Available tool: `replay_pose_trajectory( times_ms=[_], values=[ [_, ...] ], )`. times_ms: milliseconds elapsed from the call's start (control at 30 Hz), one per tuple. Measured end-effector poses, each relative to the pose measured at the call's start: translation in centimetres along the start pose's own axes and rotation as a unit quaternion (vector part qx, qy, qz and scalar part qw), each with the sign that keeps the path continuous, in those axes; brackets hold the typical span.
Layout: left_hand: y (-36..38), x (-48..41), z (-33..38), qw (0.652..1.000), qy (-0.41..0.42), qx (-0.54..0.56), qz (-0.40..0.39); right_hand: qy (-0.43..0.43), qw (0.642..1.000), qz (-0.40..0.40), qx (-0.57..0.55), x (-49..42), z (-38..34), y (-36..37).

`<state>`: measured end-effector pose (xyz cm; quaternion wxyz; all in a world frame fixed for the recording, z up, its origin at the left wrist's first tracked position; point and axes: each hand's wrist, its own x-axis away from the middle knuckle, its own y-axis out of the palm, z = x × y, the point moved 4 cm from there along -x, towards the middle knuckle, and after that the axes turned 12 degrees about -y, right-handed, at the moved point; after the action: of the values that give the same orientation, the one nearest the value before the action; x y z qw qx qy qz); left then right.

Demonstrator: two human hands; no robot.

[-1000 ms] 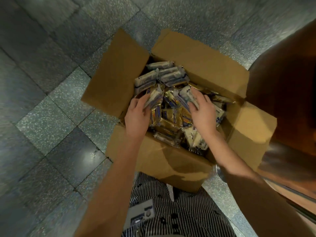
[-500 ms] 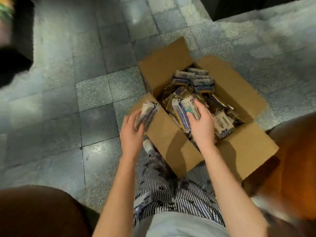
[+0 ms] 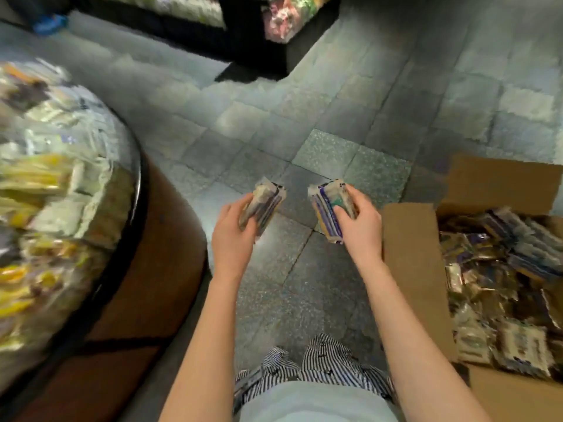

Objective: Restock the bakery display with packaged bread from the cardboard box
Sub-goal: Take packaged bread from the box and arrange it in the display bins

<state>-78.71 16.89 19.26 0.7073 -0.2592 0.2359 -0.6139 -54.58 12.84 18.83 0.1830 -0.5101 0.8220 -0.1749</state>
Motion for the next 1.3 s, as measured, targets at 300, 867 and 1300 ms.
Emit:
replay_pose_trajectory(
  times_ms=[300,867,1300],
  values=[
    [-21.2,2.6,-16.5,0.984,-0.108,-0.017,0.143,-0.088,0.976,-0.193,-0.051,8.6,-13.5,21.7],
    [-43.4,18.8,-37.5,0.861,-0.345,0.011,0.372,-0.267,0.840,-0.466,-0.077,30.8,-31.2,47.7],
    [-60.7,27.2,-51.8,0.734,-0.445,0.002,0.513,-0.355,0.731,-0.573,-0.107,48.3,-44.5,67.3]
  ],
)
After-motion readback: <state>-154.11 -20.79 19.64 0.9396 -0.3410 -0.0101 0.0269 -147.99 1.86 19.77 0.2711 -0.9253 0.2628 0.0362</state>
